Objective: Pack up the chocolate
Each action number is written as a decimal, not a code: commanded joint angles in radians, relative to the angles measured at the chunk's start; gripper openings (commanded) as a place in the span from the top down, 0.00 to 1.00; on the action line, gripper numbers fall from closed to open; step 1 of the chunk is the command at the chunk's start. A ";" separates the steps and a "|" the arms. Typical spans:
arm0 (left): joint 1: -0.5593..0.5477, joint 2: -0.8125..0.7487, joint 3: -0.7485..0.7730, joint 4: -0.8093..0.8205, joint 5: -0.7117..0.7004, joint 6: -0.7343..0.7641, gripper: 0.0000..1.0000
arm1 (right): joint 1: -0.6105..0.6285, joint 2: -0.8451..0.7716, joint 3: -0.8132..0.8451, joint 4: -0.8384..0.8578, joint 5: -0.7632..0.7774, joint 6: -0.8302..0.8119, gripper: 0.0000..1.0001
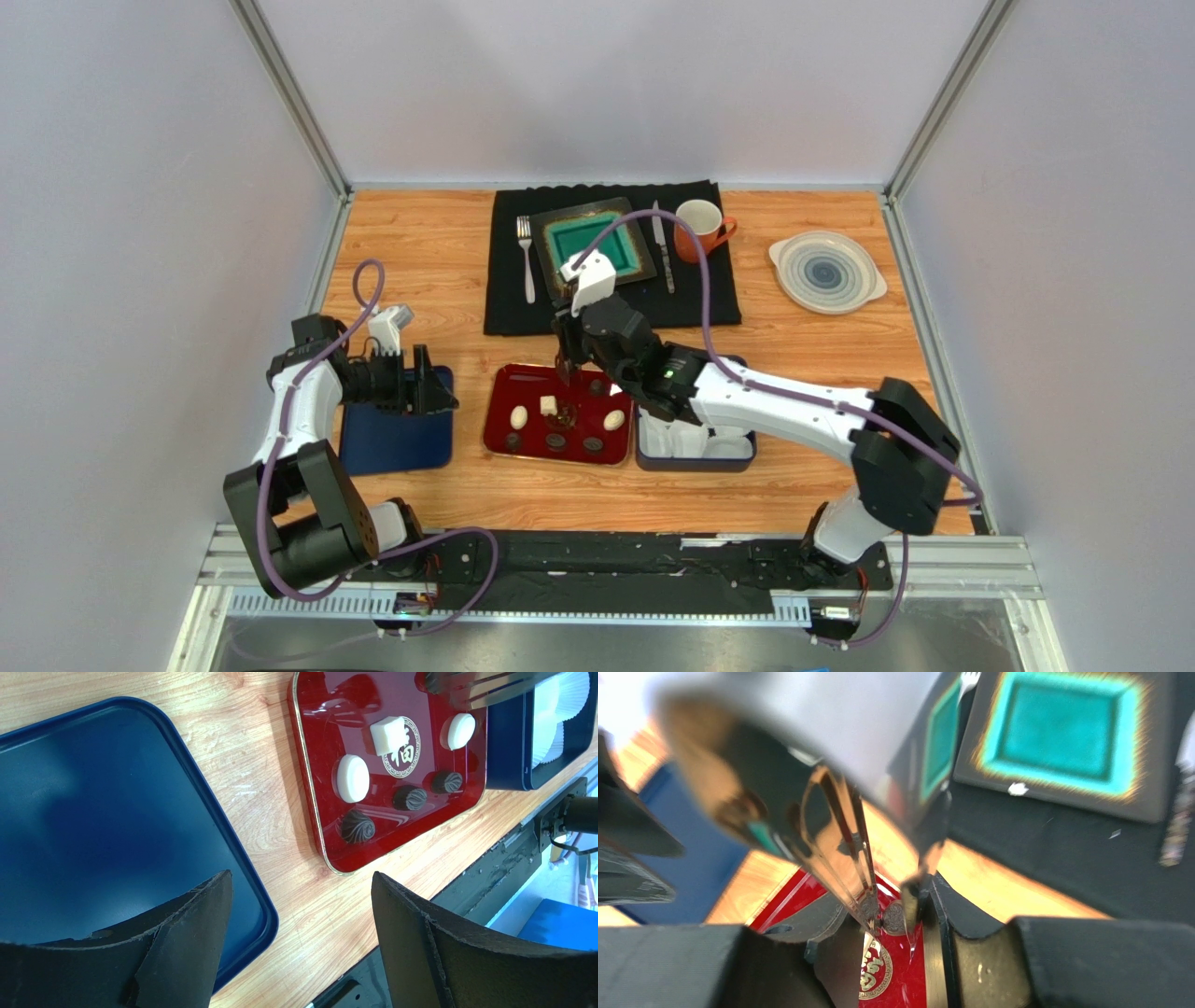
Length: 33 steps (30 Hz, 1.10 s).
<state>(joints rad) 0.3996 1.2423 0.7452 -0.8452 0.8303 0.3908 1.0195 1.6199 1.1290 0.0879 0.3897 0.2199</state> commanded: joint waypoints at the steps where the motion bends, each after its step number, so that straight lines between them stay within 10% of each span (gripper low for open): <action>1: 0.002 -0.024 0.025 -0.006 0.018 0.028 0.19 | -0.001 -0.178 -0.008 0.000 0.067 -0.043 0.75; 15: 0.002 -0.032 0.029 -0.011 0.029 0.025 0.19 | -0.176 -0.528 -0.281 -0.160 0.129 -0.024 0.74; 33: 0.002 -0.021 0.042 -0.009 0.036 0.013 0.19 | -0.300 -0.517 -0.365 -0.162 0.091 -0.011 0.74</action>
<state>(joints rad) 0.3996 1.2320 0.7452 -0.8494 0.8383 0.3916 0.7254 1.0946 0.7643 -0.1204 0.4919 0.1947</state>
